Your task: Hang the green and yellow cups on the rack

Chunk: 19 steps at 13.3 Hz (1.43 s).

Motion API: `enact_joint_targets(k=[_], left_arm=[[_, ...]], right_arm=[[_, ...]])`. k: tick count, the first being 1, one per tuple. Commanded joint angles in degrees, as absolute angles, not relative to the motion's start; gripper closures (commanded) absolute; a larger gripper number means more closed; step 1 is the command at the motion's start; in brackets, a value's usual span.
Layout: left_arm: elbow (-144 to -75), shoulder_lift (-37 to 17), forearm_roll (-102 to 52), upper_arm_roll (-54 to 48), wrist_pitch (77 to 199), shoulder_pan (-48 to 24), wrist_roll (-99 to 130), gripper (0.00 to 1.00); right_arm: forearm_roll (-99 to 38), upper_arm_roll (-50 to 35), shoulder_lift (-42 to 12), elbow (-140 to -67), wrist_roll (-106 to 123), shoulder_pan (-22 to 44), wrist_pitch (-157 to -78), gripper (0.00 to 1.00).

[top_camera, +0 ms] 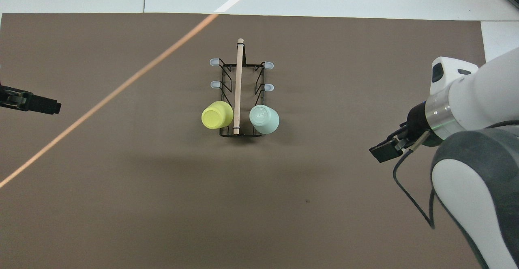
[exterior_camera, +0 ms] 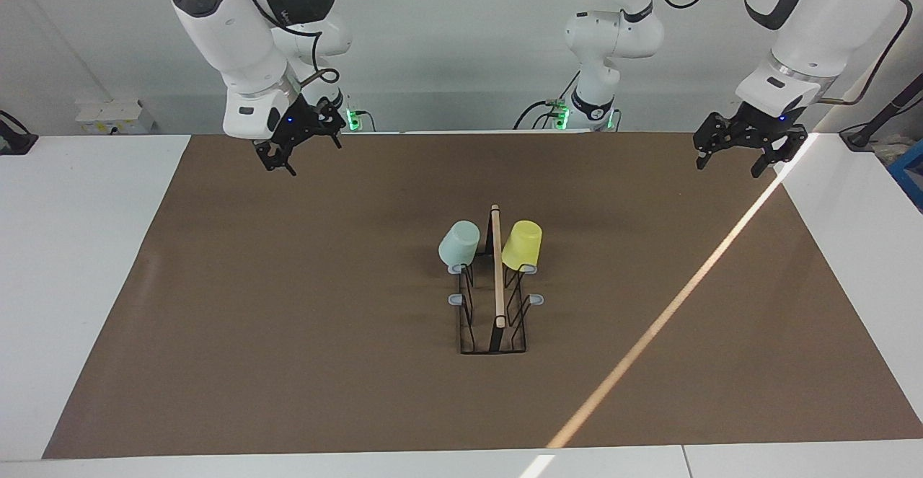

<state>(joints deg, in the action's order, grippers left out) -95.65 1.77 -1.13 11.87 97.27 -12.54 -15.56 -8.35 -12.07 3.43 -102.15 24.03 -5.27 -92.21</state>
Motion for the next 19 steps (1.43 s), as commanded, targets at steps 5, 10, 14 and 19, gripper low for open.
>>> enact_joint_targets(k=[5, 10, 14, 19], left_arm=[[-96.33, 2.81, 0.09, 12.04, 96.77, -13.1, -14.85, 0.0], [-96.42, 2.81, 0.09, 12.04, 96.68, -13.1, -14.77, 0.0], [-96.33, 2.81, 0.09, 12.04, 96.5, -13.27, -14.77, 0.0], [-96.42, 2.81, 0.09, 12.04, 96.5, -13.27, -14.77, 0.0]], right_arm=[[-1.69, -11.08, 4.92, -103.36, 22.33, -6.77, -92.36, 0.0], [0.26, -7.66, 4.92, -103.54, 6.33, -4.23, -93.43, 0.0], [0.26, -4.83, 5.01, -103.54, 5.71, 0.35, -92.81, 0.0], [0.53, -4.75, 4.92, -103.45, -0.09, 0.88, -93.16, 0.0]])
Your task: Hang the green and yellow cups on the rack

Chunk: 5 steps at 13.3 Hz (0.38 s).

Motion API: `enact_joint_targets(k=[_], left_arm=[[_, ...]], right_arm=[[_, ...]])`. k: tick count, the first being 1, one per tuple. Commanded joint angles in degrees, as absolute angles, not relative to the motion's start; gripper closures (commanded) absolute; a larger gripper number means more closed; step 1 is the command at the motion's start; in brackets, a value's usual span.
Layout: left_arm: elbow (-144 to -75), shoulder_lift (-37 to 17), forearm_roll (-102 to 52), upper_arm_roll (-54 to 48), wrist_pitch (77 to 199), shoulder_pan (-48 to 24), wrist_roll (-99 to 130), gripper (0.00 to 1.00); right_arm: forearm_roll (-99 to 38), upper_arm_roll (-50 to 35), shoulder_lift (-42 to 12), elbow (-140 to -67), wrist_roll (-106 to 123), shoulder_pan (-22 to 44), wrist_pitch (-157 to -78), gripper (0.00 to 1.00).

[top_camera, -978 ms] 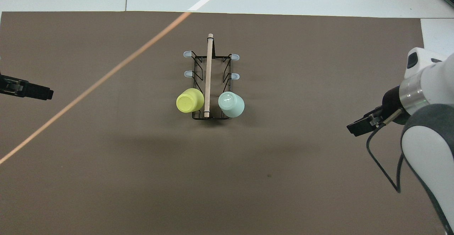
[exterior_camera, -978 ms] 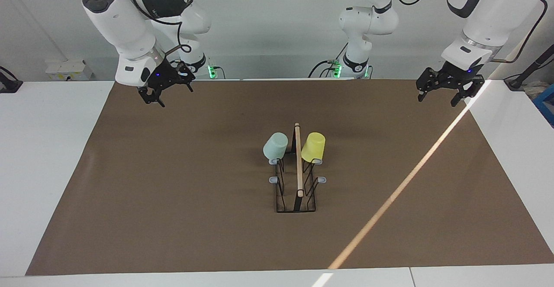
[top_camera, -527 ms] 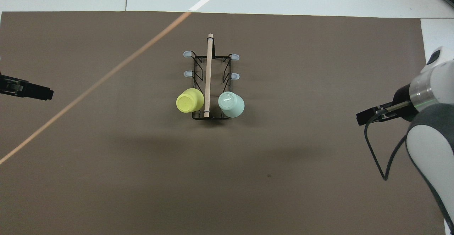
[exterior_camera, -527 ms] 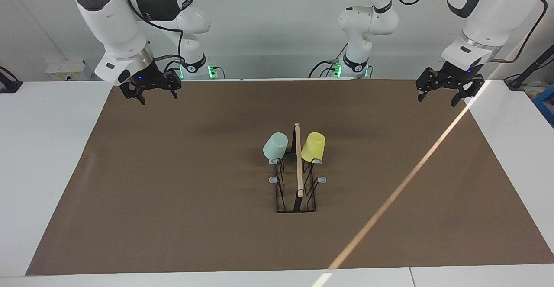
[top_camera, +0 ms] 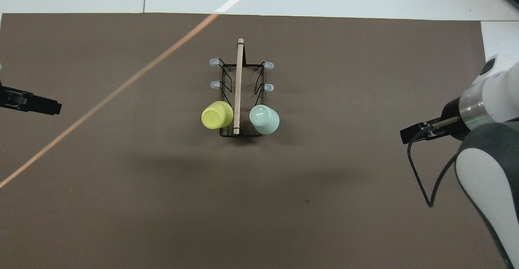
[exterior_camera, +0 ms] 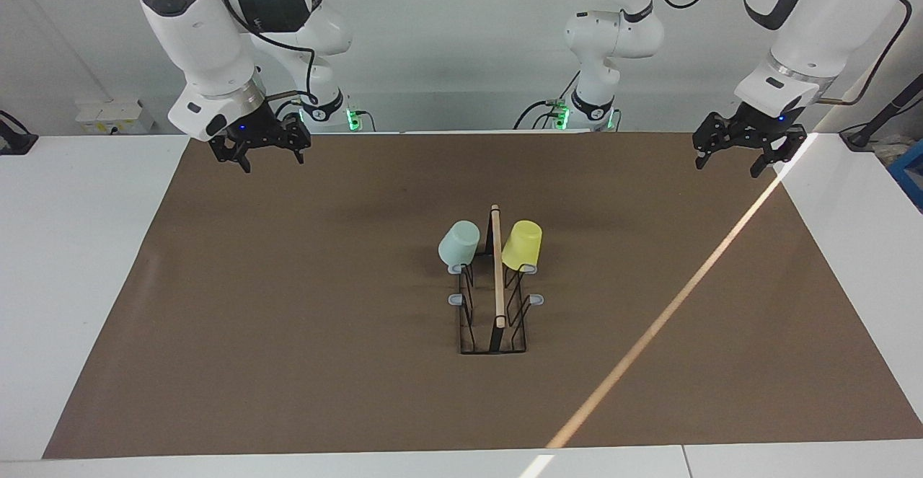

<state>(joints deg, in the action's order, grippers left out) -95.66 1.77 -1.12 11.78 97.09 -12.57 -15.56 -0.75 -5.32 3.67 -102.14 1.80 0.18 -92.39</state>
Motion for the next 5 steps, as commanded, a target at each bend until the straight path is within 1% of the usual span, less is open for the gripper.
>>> enact_joint_targets(k=[1, 5], left_arm=[[-96.33, 2.81, 0.09, 12.04, 96.5, -13.27, -14.77, 0.0], [-96.42, 2.81, 0.09, 12.04, 96.5, -13.27, -14.77, 0.0]], right_arm=[[0.53, -4.75, 4.92, -103.36, -0.09, 0.88, -93.16, 0.0], [0.0, -4.83, 4.57, -103.36, 0.61, -0.61, -93.43, 0.0]])
